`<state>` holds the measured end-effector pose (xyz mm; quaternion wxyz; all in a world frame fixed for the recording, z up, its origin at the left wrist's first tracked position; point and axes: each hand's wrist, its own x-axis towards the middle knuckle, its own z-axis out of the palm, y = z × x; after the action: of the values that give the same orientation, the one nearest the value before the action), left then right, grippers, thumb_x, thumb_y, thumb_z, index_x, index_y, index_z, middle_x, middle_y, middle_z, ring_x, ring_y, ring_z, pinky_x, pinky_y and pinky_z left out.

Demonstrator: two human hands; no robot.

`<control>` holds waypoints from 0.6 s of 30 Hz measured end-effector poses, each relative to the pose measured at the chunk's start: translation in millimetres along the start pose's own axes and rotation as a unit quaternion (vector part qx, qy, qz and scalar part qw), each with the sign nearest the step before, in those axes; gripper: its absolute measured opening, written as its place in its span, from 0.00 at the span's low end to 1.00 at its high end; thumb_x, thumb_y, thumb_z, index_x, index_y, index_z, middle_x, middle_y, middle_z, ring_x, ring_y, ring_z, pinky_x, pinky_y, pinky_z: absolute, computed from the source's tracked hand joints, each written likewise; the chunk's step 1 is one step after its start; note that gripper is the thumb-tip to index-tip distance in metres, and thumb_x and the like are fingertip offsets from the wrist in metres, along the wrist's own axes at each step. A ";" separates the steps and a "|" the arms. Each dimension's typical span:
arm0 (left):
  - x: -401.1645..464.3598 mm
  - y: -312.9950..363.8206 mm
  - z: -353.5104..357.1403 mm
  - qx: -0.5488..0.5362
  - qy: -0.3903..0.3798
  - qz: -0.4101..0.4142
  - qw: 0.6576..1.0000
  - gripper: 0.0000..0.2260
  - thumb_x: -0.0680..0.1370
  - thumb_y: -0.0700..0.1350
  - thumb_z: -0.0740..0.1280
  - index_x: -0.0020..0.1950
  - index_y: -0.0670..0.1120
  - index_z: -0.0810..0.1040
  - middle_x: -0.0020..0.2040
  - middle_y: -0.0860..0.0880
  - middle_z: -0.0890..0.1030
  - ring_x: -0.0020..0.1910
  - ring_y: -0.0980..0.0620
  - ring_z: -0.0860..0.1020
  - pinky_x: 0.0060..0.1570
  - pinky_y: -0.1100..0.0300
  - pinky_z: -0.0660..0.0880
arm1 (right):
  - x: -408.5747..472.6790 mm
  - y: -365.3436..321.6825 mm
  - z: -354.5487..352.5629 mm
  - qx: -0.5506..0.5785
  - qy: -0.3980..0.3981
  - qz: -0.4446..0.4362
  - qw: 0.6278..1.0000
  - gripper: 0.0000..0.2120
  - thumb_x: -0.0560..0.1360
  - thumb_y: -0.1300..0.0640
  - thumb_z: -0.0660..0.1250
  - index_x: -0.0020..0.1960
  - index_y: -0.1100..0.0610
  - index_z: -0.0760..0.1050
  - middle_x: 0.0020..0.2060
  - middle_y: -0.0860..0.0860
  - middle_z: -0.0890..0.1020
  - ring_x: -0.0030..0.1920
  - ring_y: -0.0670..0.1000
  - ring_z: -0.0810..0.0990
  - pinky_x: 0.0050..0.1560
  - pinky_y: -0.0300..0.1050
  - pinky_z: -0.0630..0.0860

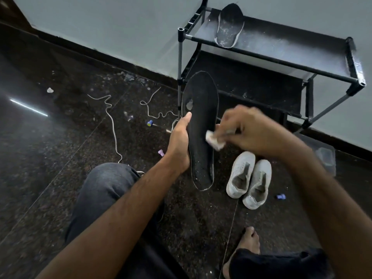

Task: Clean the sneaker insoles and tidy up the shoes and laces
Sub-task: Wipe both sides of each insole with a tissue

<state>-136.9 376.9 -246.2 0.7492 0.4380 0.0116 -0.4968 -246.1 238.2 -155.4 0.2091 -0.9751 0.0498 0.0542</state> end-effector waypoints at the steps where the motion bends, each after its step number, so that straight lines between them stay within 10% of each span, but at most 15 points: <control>1: -1.1 -0.7 0.4 0.005 -0.003 -0.001 1.000 0.24 0.85 0.56 0.53 0.63 0.40 0.80 0.58 0.38 0.84 0.57 0.41 0.83 0.62 0.42 0.77 | 3.4 3.3 -3.5 0.030 0.101 0.011 0.994 0.07 0.79 0.55 0.70 0.52 0.47 0.85 0.47 0.41 0.79 0.50 0.43 0.73 0.55 0.42 0.66; 5: -6.5 -0.7 2.7 -0.006 -0.011 -0.013 1.000 0.23 0.85 0.55 0.54 0.68 0.41 0.78 0.60 0.39 0.84 0.59 0.41 0.83 0.60 0.40 0.79 | 28.5 -4.6 23.5 -0.091 0.256 0.051 0.961 0.08 0.79 0.57 0.68 0.52 0.49 0.85 0.45 0.46 0.79 0.50 0.51 0.73 0.51 0.49 0.64; 12: -2.9 4.8 -2.7 0.005 0.000 -0.008 1.000 0.27 0.85 0.57 0.51 0.68 0.39 0.78 0.58 0.40 0.85 0.51 0.44 0.84 0.59 0.44 0.78 | -10.5 -7.4 23.4 -0.034 -0.169 0.011 0.985 0.11 0.76 0.60 0.72 0.47 0.44 0.85 0.45 0.39 0.81 0.49 0.40 0.78 0.53 0.37 0.75; 18: -0.9 0.0 0.3 0.012 -0.011 -0.007 1.000 0.25 0.84 0.56 0.56 0.68 0.39 0.77 0.61 0.38 0.83 0.58 0.39 0.81 0.57 0.41 0.80 | 1.5 -1.9 27.9 0.111 0.231 0.082 0.963 0.06 0.76 0.56 0.74 0.53 0.48 0.86 0.46 0.41 0.80 0.49 0.44 0.78 0.51 0.42 0.75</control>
<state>-137.6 377.4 -245.7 0.7401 0.4416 0.0008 -0.5072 -246.7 251.3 -180.1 0.2939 -0.9244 0.1823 -0.1611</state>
